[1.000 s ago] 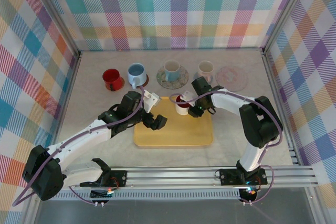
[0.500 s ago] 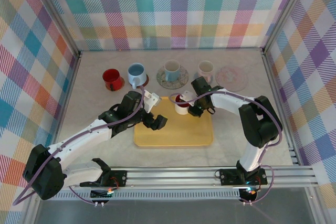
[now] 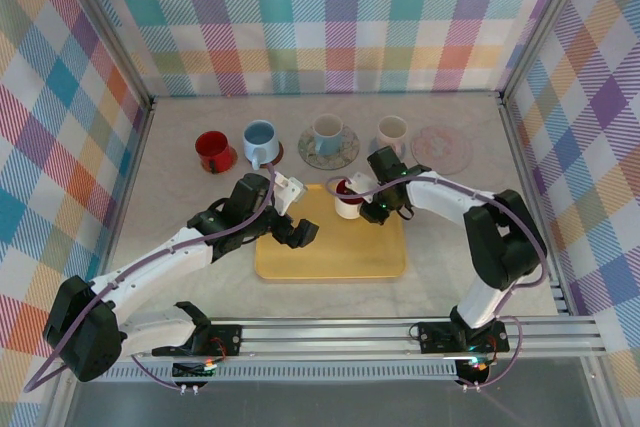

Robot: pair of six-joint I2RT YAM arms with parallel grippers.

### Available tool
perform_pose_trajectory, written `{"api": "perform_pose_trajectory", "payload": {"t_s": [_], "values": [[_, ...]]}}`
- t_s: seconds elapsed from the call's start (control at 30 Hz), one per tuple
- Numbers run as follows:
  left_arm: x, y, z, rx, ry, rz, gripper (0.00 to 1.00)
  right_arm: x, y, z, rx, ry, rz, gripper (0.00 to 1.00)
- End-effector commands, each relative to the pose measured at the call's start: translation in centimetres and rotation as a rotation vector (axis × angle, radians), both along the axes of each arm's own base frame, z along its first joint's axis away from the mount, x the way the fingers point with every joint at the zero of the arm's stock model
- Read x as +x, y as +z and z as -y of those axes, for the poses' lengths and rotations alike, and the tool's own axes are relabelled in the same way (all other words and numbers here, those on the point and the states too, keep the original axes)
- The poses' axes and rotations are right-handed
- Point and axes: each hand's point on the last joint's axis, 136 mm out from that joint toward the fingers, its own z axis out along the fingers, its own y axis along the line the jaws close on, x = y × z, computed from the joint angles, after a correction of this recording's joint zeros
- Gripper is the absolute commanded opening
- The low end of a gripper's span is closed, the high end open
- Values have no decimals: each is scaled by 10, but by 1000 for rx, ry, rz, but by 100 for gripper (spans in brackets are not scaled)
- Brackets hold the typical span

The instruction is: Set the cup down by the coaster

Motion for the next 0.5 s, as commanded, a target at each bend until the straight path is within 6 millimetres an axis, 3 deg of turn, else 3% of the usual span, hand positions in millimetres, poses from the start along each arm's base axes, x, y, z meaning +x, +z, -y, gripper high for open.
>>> {"api": "perform_pose_trajectory", "payload": {"t_s": [0.0, 0.3, 0.47], "values": [[-2, 24, 4, -33, -14, 49, 100, 1, 37, -16, 123, -5, 55, 0], [0, 40, 4, -60, -8, 88, 100, -4, 83, -14, 224, -67, 138, 0], [7, 51, 11, -74, -16, 115, 100, 0, 103, 0, 207, -136, 201, 0]]}}
